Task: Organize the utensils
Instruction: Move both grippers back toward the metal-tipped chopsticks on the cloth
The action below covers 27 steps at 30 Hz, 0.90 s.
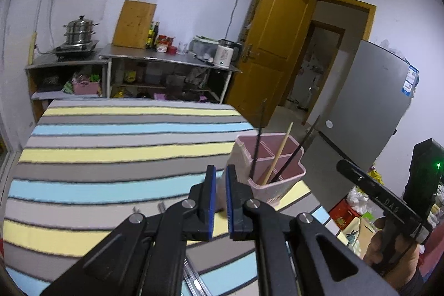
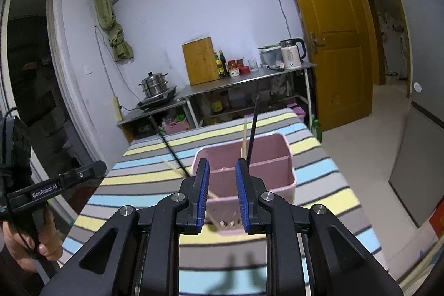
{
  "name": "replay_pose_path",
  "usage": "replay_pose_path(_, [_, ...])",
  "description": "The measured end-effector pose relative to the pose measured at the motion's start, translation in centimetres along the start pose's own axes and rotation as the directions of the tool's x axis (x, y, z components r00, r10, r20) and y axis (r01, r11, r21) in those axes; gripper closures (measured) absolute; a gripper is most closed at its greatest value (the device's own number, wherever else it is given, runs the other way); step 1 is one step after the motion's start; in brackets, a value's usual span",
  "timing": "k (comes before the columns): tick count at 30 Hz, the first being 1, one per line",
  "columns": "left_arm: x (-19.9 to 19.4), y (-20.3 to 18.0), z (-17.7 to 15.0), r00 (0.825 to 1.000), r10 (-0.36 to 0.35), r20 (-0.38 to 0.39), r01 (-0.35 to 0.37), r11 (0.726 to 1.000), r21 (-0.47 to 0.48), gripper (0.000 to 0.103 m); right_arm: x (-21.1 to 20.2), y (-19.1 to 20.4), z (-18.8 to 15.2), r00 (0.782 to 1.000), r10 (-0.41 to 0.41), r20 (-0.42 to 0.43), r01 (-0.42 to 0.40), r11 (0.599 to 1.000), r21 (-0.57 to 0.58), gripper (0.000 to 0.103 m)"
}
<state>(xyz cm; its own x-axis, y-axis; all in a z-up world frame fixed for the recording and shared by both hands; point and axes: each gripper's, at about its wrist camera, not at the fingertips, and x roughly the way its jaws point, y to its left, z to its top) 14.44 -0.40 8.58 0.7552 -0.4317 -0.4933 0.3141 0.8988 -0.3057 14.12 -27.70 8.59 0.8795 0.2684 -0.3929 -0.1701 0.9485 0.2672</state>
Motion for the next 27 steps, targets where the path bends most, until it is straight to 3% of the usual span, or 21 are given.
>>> replay_pose_path(10, [-0.5,3.7,-4.4,0.994,0.085,-0.064,-0.090,0.994,-0.064,0.095,0.6,1.4,-3.4,0.995,0.047,-0.087,-0.047,0.999,-0.002,0.083])
replay_pose_path(15, [0.6,5.0,-7.0,0.985,0.121,-0.126,-0.132,0.988,-0.085,0.095,1.3,2.0,-5.0,0.989,0.067,-0.132,-0.070,0.997,-0.017,0.083])
replay_pose_path(19, [1.6,5.9,-8.5,0.977,0.131,-0.166,-0.150,0.983,-0.108,0.088,2.1,2.6,-5.9,0.983,0.085,-0.166,-0.090,0.996,-0.026,0.083])
replay_pose_path(27, [4.8,7.1,-11.2,0.956,0.155,-0.248,-0.192,0.972,-0.133,0.088,4.0,4.1,-7.9,0.965,0.117,-0.236,-0.132,0.990,-0.050,0.083])
